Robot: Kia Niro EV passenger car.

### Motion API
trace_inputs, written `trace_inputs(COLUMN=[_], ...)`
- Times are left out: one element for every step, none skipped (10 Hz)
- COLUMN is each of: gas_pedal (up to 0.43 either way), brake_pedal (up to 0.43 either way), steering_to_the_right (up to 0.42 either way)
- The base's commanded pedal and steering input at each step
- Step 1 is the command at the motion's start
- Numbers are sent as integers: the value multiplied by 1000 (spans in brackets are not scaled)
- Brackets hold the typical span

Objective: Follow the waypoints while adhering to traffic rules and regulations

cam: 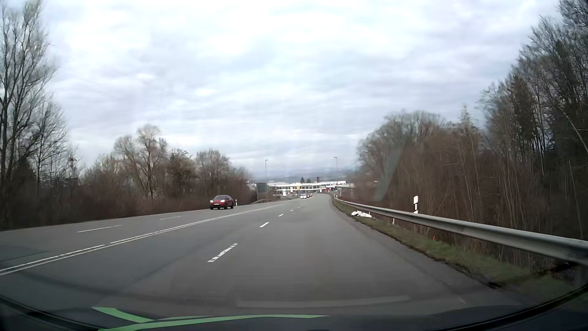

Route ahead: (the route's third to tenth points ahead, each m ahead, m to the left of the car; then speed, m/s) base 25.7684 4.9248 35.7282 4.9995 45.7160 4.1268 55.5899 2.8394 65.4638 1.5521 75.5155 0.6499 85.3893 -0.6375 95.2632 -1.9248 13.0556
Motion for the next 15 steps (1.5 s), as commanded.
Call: trace_inputs(gas_pedal=[8,8,8,8,8,8,8,8,8,8,8,8,20,39,47], brake_pedal=[0,0,0,0,0,0,0,0,0,0,0,0,0,0,0], steering_to_the_right=[9,9,9,8,8,8,8,9,11,11,12,12,12,12,12])
